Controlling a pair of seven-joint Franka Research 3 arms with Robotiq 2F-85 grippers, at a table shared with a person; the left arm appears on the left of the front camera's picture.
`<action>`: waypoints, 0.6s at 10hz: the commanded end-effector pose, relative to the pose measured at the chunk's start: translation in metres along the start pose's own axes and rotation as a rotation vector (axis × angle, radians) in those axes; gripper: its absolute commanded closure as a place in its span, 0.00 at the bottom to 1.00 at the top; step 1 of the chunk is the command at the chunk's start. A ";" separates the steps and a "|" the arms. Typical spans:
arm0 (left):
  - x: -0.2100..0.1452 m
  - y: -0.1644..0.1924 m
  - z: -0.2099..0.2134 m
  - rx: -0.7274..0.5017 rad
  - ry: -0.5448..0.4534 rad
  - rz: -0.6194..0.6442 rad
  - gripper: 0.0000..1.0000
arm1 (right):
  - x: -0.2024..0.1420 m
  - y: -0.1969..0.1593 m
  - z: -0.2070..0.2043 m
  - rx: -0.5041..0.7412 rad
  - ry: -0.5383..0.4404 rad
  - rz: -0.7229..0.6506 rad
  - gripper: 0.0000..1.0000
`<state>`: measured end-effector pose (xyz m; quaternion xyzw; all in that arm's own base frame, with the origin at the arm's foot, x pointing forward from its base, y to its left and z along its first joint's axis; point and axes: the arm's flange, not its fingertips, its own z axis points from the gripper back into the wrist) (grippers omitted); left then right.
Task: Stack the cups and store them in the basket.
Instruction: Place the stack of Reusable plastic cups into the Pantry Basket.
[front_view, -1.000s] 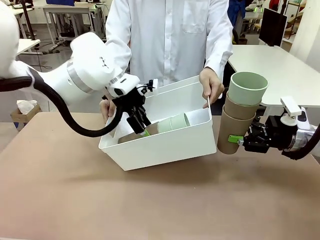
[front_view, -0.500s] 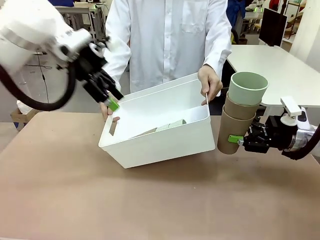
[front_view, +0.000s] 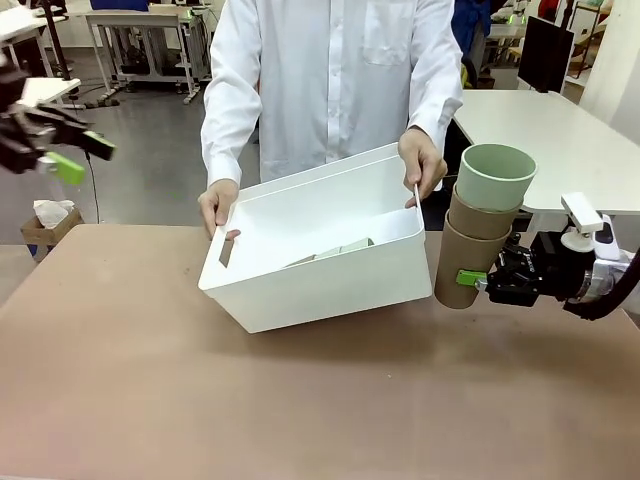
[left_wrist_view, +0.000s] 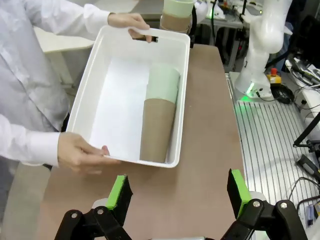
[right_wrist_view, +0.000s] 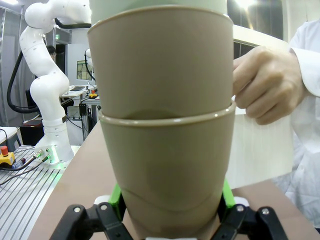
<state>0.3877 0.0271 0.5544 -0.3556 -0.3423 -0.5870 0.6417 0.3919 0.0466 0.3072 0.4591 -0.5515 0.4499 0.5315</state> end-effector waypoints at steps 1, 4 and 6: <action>-0.023 -0.008 0.006 -0.008 -0.019 -0.022 0.00 | 0.005 -0.001 0.000 0.000 -0.010 0.014 0.13; -0.026 -0.010 0.017 0.013 -0.023 -0.003 0.00 | 0.005 -0.001 0.000 0.000 -0.010 0.014 0.13; -0.026 -0.010 0.017 0.013 -0.023 -0.003 0.00 | 0.005 -0.001 0.000 0.000 -0.010 0.014 0.13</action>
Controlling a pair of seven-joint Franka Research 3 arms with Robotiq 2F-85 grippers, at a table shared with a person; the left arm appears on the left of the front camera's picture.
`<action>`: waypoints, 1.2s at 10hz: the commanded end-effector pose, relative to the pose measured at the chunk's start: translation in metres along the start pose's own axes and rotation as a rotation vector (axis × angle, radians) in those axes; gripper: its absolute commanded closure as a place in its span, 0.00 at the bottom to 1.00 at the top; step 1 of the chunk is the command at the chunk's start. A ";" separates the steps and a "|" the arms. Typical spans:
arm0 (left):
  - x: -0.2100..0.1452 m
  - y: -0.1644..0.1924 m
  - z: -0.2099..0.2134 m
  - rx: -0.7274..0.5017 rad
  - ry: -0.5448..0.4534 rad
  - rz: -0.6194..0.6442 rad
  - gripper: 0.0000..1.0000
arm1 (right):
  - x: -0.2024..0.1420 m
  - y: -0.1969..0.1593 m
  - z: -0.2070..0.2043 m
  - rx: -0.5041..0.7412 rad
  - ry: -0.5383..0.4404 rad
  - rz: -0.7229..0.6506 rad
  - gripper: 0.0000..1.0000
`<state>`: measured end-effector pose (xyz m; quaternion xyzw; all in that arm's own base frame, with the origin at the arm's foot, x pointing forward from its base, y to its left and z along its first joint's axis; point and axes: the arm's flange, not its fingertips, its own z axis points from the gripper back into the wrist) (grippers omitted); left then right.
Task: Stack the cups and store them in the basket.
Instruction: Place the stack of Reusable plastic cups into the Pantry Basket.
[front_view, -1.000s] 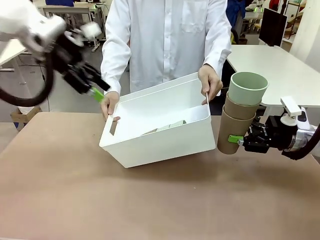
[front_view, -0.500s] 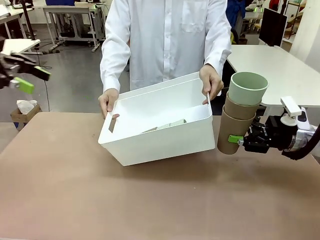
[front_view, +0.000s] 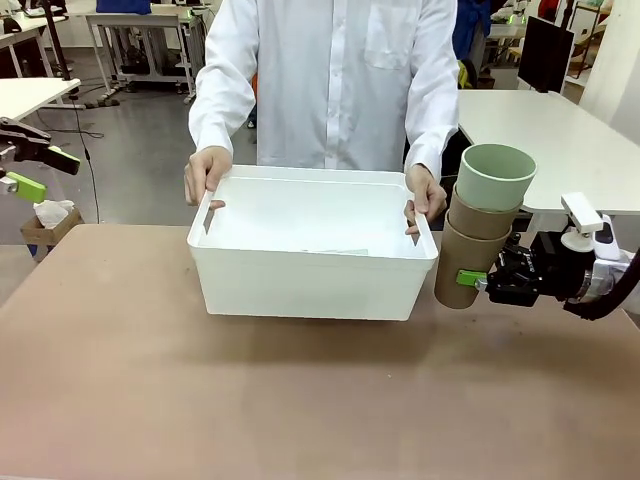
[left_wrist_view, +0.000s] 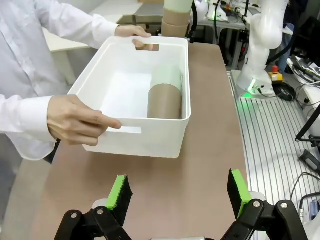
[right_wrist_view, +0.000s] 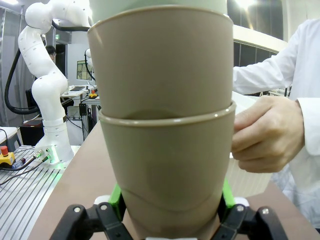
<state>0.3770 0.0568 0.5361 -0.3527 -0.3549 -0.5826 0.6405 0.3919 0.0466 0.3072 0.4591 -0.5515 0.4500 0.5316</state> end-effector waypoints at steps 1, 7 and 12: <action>0.006 -0.002 0.001 -0.008 -0.006 0.004 0.00 | 0.005 -0.001 0.000 0.000 -0.010 0.014 0.13; 0.006 -0.002 0.001 -0.008 -0.006 0.004 0.00 | 0.005 -0.001 0.000 0.000 -0.010 0.014 0.13; 0.006 -0.002 0.001 -0.008 -0.006 0.004 0.00 | 0.005 -0.001 0.000 0.000 -0.010 0.014 0.13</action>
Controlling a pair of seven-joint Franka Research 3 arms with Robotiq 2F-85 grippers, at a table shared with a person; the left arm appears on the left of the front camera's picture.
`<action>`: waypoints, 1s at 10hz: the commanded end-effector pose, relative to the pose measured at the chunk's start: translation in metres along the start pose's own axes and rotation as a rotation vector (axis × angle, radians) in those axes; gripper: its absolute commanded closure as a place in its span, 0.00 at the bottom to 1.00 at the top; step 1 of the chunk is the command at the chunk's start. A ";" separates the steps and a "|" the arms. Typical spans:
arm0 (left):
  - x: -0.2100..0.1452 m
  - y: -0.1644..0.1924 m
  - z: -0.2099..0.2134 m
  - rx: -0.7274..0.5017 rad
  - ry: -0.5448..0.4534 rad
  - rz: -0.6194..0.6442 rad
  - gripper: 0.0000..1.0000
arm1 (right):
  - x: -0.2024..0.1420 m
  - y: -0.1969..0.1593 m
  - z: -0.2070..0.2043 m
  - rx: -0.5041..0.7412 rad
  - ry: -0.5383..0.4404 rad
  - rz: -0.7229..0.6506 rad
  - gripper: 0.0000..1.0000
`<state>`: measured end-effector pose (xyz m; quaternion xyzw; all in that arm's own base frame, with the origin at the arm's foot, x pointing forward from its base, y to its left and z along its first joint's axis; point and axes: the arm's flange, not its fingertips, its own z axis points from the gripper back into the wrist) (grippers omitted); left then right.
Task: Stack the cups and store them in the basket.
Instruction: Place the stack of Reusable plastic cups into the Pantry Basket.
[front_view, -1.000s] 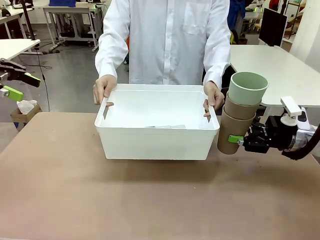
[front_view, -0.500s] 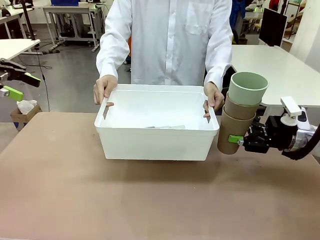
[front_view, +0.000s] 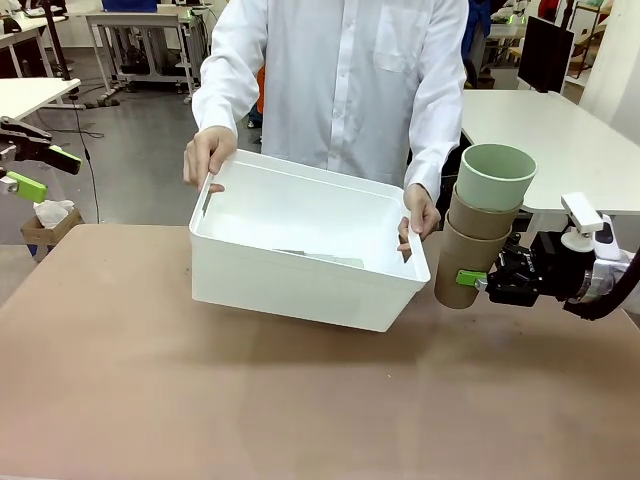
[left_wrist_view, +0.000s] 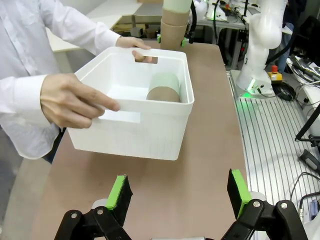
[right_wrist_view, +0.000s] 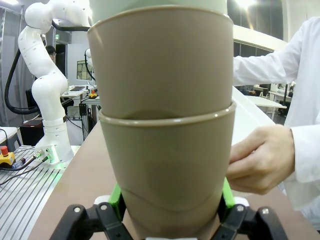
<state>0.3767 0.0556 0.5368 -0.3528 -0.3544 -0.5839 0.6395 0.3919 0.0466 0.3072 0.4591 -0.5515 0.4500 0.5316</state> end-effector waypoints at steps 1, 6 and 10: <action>0.004 -0.002 0.002 -0.005 -0.007 0.006 0.00 | 0.005 -0.001 0.000 0.000 -0.010 0.014 0.13; 0.004 -0.002 0.002 -0.005 -0.007 0.006 0.00 | 0.005 -0.001 0.000 0.000 -0.010 0.014 0.13; 0.004 -0.002 0.002 -0.005 -0.007 0.006 0.00 | 0.075 0.014 0.010 -0.089 0.091 -0.029 0.13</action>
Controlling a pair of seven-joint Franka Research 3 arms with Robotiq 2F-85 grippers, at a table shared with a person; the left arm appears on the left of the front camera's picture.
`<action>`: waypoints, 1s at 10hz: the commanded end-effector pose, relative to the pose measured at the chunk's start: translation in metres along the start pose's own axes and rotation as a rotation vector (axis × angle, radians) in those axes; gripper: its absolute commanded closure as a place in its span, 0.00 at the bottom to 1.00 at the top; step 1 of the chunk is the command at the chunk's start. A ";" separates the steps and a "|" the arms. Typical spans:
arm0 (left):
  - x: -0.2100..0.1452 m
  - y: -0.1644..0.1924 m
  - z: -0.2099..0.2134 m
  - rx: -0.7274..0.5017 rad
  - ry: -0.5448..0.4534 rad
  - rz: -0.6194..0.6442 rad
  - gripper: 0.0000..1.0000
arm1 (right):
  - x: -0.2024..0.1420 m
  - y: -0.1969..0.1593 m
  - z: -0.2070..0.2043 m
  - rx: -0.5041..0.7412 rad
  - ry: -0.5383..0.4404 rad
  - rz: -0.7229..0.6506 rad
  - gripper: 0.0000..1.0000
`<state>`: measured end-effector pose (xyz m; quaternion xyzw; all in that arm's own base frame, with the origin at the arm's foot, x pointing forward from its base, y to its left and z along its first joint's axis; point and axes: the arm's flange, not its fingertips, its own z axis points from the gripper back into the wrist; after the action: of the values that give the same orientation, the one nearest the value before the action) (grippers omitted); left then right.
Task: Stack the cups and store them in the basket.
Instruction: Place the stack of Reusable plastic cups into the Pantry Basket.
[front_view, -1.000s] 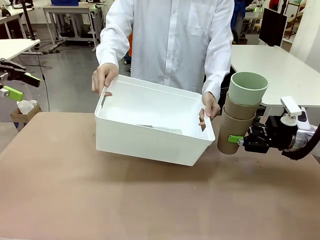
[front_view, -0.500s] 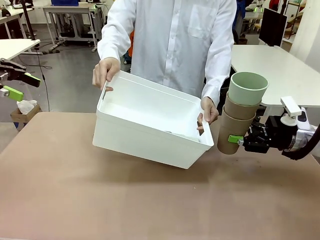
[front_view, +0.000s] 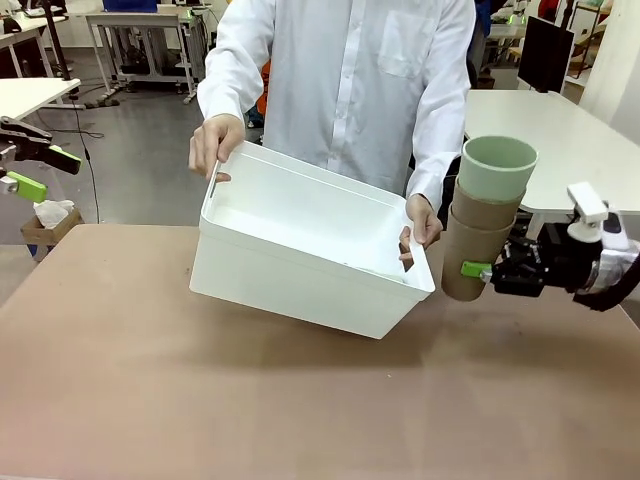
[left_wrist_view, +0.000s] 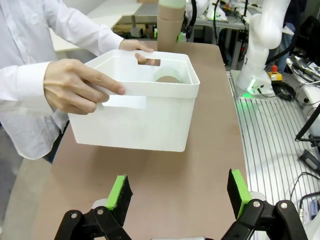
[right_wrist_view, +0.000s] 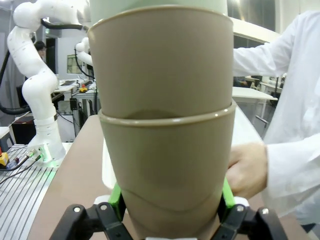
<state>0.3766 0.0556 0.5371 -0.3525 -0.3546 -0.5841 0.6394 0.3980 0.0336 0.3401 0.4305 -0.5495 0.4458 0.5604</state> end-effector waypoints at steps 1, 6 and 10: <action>0.004 -0.001 0.001 -0.006 -0.007 0.007 0.00 | 0.068 0.025 0.002 -0.059 0.078 -0.037 0.13; 0.004 -0.001 0.001 -0.006 -0.007 0.007 0.00 | 0.180 0.024 -0.063 -0.109 0.356 -0.096 0.13; 0.004 -0.001 0.001 -0.006 -0.007 0.007 0.00 | 0.202 0.011 -0.148 -0.162 0.630 -0.048 0.13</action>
<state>0.3767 0.0553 0.5374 -0.3526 -0.3543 -0.5845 0.6392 0.4116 0.1737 0.5305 0.2543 -0.3993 0.4987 0.7261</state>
